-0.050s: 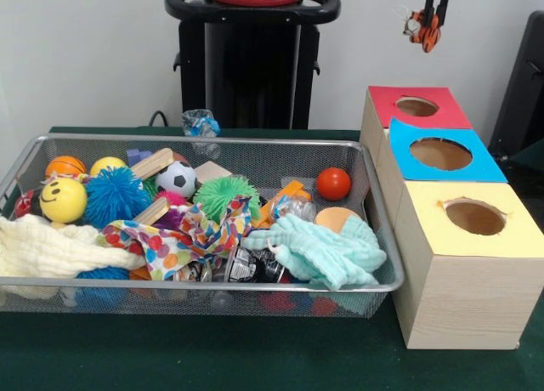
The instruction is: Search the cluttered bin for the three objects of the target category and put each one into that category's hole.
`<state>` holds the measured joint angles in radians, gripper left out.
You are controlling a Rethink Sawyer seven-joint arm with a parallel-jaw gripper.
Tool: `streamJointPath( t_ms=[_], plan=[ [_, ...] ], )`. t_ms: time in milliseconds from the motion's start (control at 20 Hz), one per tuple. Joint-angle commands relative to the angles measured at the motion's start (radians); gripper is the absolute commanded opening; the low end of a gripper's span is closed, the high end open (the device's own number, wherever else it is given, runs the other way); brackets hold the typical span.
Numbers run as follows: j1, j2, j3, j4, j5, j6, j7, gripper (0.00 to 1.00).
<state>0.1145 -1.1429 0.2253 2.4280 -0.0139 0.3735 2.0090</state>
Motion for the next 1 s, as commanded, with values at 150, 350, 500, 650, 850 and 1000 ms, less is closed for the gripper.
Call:
streamJointPath(
  t_ms=[150,350,500,650,850,1000],
  plan=[
    [-0.019,0.03,0.035,-0.039,0.017,-0.035,0.102,0.0],
    [-0.026,0.094,0.026,-0.149,-0.018,0.042,0.06,0.0],
    [-0.033,0.127,0.033,-0.203,-0.027,0.08,0.036,0.0],
    [-0.035,0.138,0.035,-0.235,-0.025,0.116,0.028,0.0],
    [-0.043,0.129,0.044,-0.248,-0.012,0.148,0.023,0.0],
    [-0.048,0.124,0.047,-0.245,-0.007,0.147,0.025,0.0]
  ],
)
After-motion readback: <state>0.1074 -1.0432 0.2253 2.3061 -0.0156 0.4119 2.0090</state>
